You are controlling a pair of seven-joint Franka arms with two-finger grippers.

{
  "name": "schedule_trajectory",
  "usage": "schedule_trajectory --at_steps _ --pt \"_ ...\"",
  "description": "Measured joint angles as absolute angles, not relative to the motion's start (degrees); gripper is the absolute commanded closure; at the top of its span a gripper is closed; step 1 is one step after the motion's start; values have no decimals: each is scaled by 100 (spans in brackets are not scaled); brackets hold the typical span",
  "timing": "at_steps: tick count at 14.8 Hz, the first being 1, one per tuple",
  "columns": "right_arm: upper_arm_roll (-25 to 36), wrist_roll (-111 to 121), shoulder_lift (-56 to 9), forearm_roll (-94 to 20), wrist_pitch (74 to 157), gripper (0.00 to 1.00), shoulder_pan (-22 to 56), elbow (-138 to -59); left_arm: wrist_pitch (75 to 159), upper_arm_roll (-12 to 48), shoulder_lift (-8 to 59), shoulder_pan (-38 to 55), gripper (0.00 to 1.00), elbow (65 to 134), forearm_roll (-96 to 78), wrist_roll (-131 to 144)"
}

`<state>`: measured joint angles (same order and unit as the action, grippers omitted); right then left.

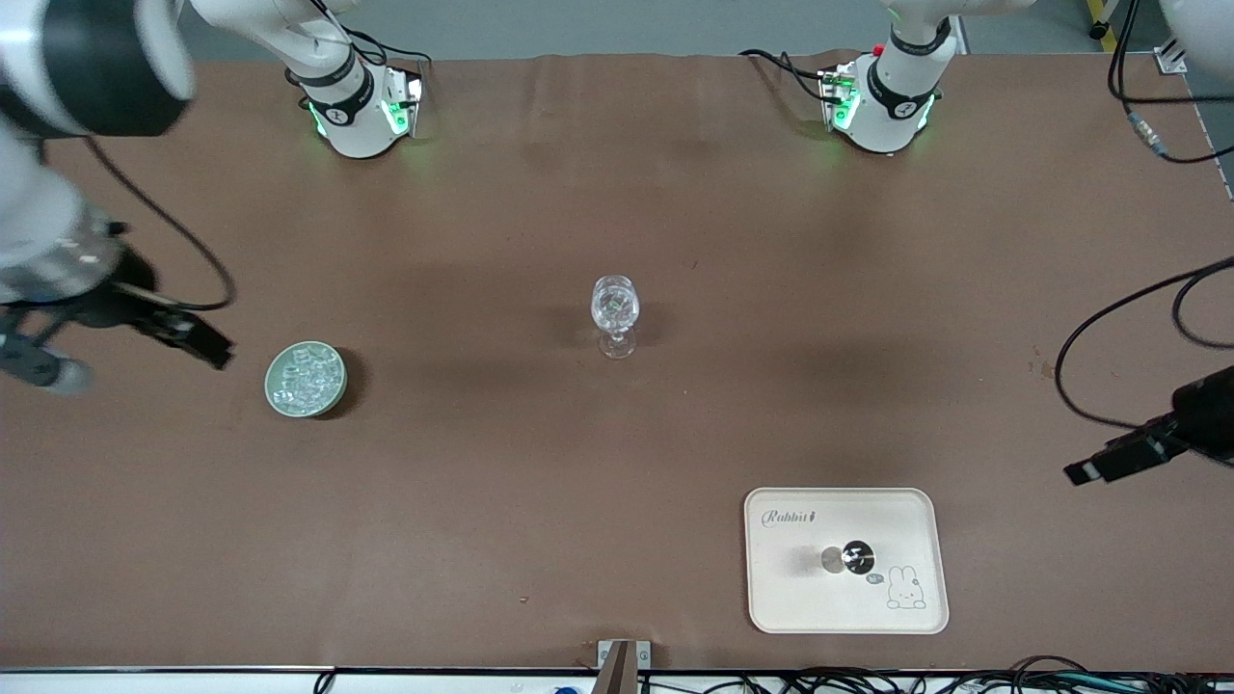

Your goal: Pour wine and add ice with both arms

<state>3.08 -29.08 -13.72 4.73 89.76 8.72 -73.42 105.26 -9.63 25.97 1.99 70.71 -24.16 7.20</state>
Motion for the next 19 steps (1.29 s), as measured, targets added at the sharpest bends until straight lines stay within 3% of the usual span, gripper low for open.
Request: schedule_trajectory --at_steps 5,8,11,15,19 --pt "296 -1397 -818 243 8346 0 -171 -7391 9839 -877 1956 280 0 7141 -1489 -333" --pt "297 -966 -302 227 8346 0 -383 -7963 9493 -571 1462 278 0 7380 -890 -535" --pt "215 -931 -30 214 8614 0 -283 -8492 9416 -322 756 296 0 7976 -664 -535" --pt "188 -931 -18 214 8675 0 -230 -8566 9410 -243 -229 295 0 9103 -623 -535" --pt "195 -835 -14 214 8677 0 -232 -8567 9426 76 -684 293 0 9788 -345 -528"
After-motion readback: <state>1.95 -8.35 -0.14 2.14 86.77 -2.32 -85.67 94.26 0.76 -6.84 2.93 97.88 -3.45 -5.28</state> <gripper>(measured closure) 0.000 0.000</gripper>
